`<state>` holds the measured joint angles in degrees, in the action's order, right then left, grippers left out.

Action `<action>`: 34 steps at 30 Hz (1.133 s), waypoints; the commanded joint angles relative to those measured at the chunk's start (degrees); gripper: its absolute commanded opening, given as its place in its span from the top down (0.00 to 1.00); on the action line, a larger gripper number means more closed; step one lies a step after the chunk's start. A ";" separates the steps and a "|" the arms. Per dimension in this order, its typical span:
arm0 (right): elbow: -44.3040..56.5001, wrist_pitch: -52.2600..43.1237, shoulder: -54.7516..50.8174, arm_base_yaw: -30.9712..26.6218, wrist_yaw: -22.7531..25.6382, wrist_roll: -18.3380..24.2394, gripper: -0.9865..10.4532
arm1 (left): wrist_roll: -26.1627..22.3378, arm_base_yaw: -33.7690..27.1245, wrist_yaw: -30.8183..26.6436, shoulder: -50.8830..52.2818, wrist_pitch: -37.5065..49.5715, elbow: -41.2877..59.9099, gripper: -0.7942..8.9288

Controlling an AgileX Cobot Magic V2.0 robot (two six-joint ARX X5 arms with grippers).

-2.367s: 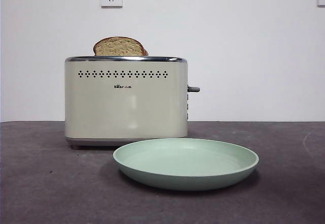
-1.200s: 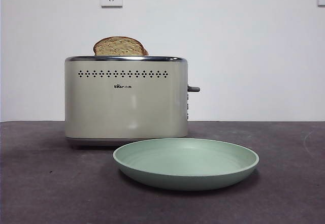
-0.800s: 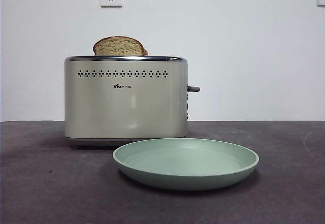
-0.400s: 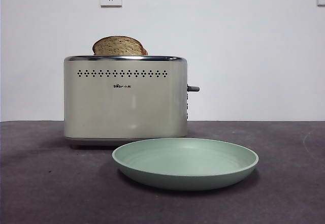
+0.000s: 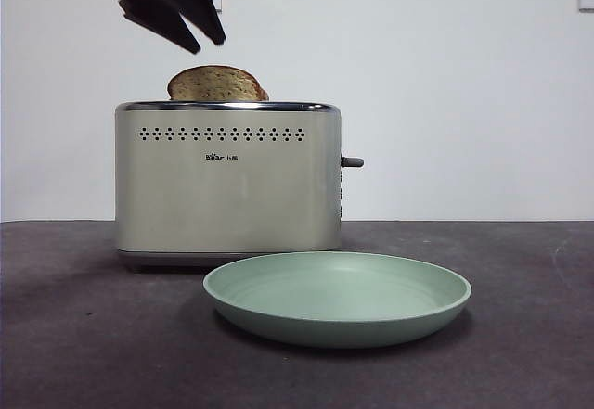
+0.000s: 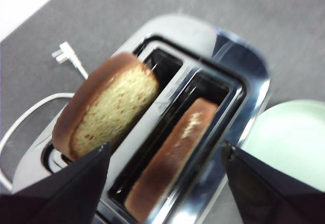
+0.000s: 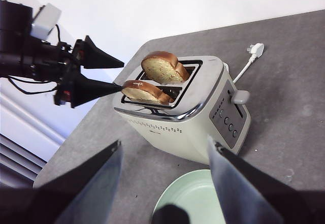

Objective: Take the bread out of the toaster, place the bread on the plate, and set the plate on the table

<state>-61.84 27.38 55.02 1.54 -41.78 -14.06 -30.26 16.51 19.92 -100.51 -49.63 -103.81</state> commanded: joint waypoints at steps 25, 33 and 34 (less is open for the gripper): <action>-0.28 5.62 1.70 0.87 0.37 2.16 0.67 | -1.40 1.57 -2.84 -2.64 -1.49 -3.76 0.92; -0.28 9.07 4.76 0.87 0.37 3.02 0.67 | 12.66 3.80 -3.34 7.80 -1.49 -9.88 0.92; -0.28 9.66 5.16 0.87 0.39 4.07 0.67 | 14.08 3.98 -3.34 9.75 -1.62 -9.88 0.92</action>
<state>-61.89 36.97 59.92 2.28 -41.41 -11.86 -20.80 20.36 16.23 -91.57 -50.89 -113.91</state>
